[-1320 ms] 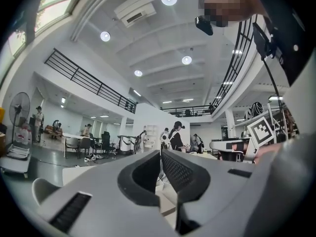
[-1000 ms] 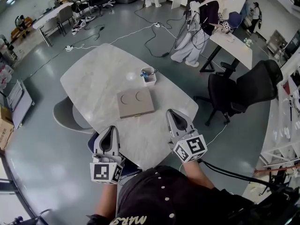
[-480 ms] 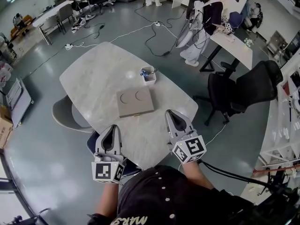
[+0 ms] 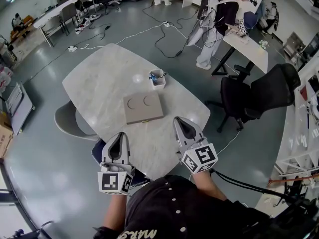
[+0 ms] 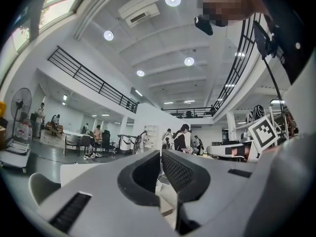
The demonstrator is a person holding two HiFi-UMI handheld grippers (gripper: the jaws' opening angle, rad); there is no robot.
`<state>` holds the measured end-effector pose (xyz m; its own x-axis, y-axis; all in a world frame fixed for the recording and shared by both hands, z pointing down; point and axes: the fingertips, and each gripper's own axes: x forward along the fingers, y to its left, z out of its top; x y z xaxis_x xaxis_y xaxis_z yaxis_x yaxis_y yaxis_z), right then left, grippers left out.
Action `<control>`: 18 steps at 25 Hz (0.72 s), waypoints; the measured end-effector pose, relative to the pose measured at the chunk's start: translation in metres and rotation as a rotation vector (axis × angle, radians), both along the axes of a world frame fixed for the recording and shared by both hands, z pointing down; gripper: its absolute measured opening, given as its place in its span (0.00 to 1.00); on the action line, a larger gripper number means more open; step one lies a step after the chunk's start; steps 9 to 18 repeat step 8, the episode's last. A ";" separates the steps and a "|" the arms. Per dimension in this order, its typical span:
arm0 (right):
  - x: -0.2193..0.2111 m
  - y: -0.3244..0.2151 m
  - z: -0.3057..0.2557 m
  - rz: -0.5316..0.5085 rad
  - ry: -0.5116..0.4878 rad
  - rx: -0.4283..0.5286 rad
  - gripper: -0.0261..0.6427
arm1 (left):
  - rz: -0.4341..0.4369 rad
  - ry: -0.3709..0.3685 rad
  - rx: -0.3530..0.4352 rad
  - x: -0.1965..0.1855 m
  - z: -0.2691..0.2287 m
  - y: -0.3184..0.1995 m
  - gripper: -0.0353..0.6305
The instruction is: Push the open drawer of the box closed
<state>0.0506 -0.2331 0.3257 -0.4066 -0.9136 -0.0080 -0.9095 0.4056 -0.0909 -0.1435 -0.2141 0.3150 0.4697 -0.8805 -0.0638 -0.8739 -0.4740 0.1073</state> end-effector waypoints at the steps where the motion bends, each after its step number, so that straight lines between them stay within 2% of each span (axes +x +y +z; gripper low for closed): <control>1: 0.000 0.000 -0.001 0.001 0.000 0.002 0.03 | 0.000 0.000 0.001 0.000 0.000 0.000 0.09; 18: 0.001 -0.004 0.006 0.005 0.003 -0.005 0.03 | 0.001 -0.001 -0.004 0.001 0.006 -0.004 0.09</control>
